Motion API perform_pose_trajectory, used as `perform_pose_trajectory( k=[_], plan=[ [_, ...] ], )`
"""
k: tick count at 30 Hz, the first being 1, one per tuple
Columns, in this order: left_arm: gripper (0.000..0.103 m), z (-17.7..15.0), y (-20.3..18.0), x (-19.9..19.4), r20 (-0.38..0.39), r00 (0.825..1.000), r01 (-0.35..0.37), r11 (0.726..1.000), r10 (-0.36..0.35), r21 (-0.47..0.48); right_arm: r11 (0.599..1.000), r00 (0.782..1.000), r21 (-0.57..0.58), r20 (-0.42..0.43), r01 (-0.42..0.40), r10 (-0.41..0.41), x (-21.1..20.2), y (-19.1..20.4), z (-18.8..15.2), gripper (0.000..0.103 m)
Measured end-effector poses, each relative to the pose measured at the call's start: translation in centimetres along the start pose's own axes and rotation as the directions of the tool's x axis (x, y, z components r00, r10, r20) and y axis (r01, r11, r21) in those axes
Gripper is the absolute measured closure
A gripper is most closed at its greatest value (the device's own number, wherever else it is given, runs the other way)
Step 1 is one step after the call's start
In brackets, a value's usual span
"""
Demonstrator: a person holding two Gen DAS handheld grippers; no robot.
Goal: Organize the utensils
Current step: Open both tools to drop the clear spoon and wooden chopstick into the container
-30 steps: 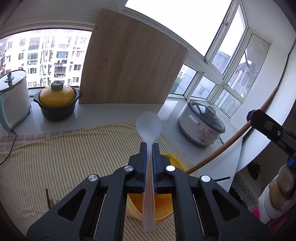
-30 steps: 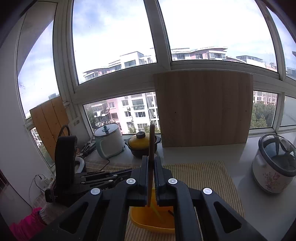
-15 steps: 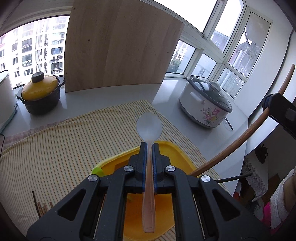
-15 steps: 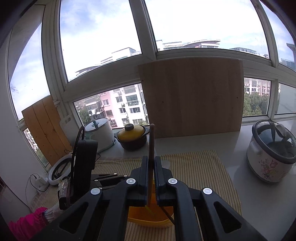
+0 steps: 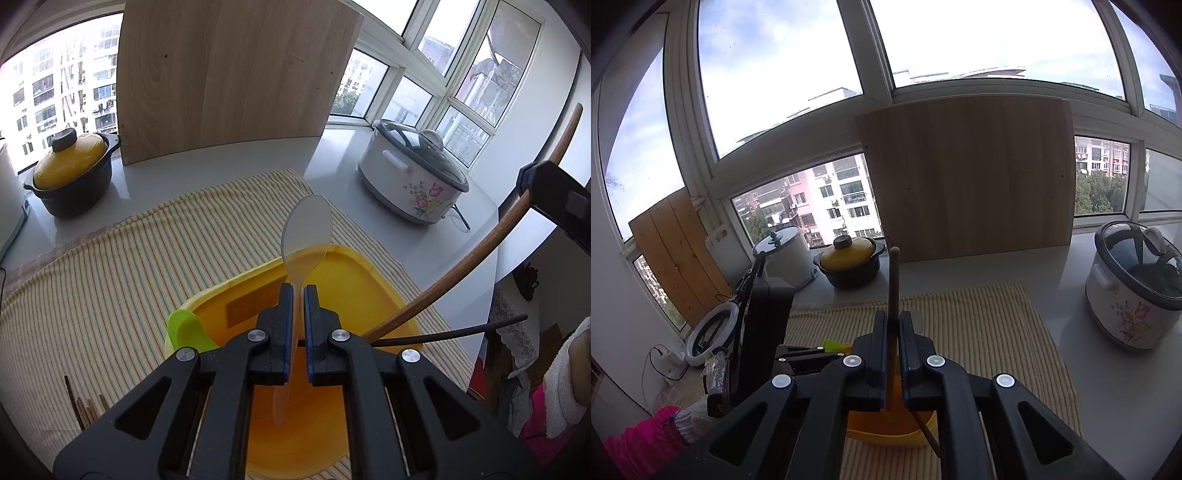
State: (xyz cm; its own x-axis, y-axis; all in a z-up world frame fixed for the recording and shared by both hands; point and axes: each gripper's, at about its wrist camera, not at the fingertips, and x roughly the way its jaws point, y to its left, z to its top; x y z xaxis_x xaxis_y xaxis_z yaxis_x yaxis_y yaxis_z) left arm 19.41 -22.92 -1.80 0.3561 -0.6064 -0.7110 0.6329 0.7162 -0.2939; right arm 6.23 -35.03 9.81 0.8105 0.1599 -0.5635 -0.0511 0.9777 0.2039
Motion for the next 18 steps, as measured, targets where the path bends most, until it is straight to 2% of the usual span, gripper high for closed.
perform_pose_trajectory(
  k=[6, 8, 11, 16, 18],
  plan=[
    [0.1, -0.4, 0.2, -0.9, 0.015, 1.0, 0.0, 1.0, 0.0, -0.009, 1.0, 0.999, 0.007, -0.04, 0.006, -0.006, 1.4, -0.1, -0.7, 0.096],
    [0.1, -0.5, 0.3, -1.3, 0.023, 1.0, 0.0, 1.0, 0.0, -0.012, 1.0, 0.998, 0.001, -0.066, 0.006, -0.006, 2.1, 0.0, -1.0, 0.09],
    [0.1, -0.7, 0.6, -2.0, 0.037, 0.999, -0.009, 1.0, 0.009, -0.014, 0.999, 0.995, -0.006, -0.091, 0.031, -0.032, 3.1, 0.0, -1.5, 0.087],
    [0.1, -1.1, 1.5, -3.6, 0.064, 0.998, -0.022, 1.0, 0.023, -0.018, 0.999, 0.995, 0.005, -0.094, 0.047, -0.046, 3.4, 0.0, -1.7, 0.084],
    [0.1, -1.2, 2.0, -4.4, 0.078, 0.996, -0.031, 0.999, 0.033, -0.024, 0.998, 0.995, 0.004, -0.08, 0.056, -0.055, 3.1, 0.2, -1.6, 0.08]
  ],
)
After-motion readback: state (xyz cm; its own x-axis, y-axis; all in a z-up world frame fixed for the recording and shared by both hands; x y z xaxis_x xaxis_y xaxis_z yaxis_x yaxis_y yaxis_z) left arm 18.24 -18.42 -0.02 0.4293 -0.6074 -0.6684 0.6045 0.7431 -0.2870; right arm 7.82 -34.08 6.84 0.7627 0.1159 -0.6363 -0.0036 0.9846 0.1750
